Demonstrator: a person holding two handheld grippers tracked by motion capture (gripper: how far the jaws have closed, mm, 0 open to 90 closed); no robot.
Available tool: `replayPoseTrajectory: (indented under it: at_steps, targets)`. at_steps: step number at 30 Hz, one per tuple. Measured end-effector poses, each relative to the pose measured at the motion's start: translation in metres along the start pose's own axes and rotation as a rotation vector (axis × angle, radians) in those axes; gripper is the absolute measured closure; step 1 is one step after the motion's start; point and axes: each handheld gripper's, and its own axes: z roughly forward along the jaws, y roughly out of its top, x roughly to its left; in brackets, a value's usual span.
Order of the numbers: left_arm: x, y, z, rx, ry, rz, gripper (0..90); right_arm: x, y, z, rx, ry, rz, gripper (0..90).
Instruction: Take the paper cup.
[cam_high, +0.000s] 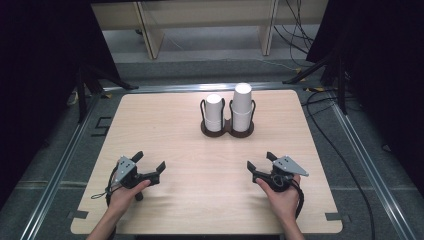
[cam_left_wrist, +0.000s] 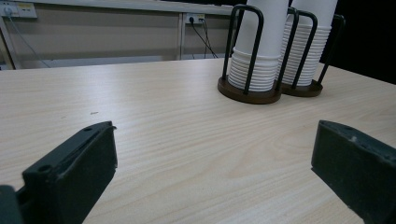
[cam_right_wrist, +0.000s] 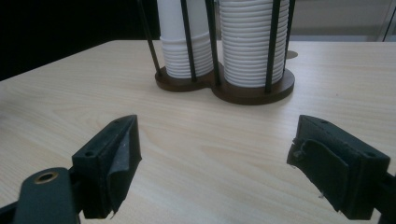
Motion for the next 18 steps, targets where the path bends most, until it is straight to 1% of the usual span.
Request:
replayPoseTrajectory:
  at_steps: [1,2,3,4,5,6,7,8,9,10,11,12,13,14,15,16,17,18]
  targets:
    - [0.0,0.0,0.0,0.0,0.0,0.0,0.0,0.0,0.0,0.0,0.0,0.0,0.0,15.7]
    - [0.0,0.0,0.003,-0.015,-0.01,0.002,0.0,0.0,0.0,0.001,-0.007,-0.002,-0.009,15.7]
    - [-0.001,0.001,0.003,0.01,-0.003,0.005,0.0,0.001,0.001,0.002,-0.01,0.004,-0.008,15.7]
    - [-0.002,0.0,0.005,-0.003,-0.012,0.006,0.0,0.004,0.002,0.002,-0.008,0.018,0.015,15.7]
    - [-0.003,0.001,0.005,0.01,-0.012,0.016,0.0,0.003,0.003,0.002,-0.017,0.009,-0.014,15.7]
    - [-0.004,0.002,0.006,0.009,-0.017,0.028,0.0,0.007,0.006,0.005,-0.01,0.031,-0.01,15.7]
    - [-0.004,0.003,0.007,0.008,-0.016,0.03,0.0,0.007,0.006,0.005,-0.01,0.031,-0.01,15.7]
    - [-0.005,0.006,0.012,-0.018,-0.031,0.027,0.9,0.009,0.011,0.006,-0.045,0.03,-0.048,15.7]
    - [-0.005,0.009,0.013,-0.009,-0.033,0.03,1.0,0.011,0.012,0.007,-0.052,0.046,-0.037,15.7]
    - [-0.005,0.009,0.013,-0.009,-0.033,0.03,1.3,0.011,0.012,0.007,-0.052,0.046,-0.037,15.7]
    - [-0.006,0.011,0.016,0.004,-0.035,0.033,1.3,0.013,0.015,0.008,-0.055,0.051,-0.041,15.7]
    - [-0.007,0.012,0.019,0.004,-0.042,0.033,1.5,0.016,0.018,0.009,-0.04,0.042,-0.051,15.7]
    - [-0.008,0.013,0.022,0.012,-0.047,0.035,1.7,0.02,0.019,0.011,-0.063,0.061,-0.038,15.8]
    - [-0.01,0.014,0.026,0.025,-0.064,0.051,2.0,0.019,0.022,0.012,-0.061,0.055,-0.077,15.8]
    - [-0.011,0.015,0.031,0.031,-0.076,0.06,2.5,0.024,0.028,0.015,-0.076,0.057,-0.072,16.0]
    - [-0.012,0.015,0.034,0.035,-0.081,0.058,2.5,0.024,0.028,0.015,-0.076,0.057,-0.072,16.0]
    - [-0.014,0.017,0.045,0.041,-0.099,0.059,2.6,0.027,0.034,0.018,-0.07,0.076,-0.059,16.0]
    - [-0.014,0.017,0.045,0.041,-0.099,0.059,3.0,0.027,0.034,0.018,-0.07,0.076,-0.059,16.0]
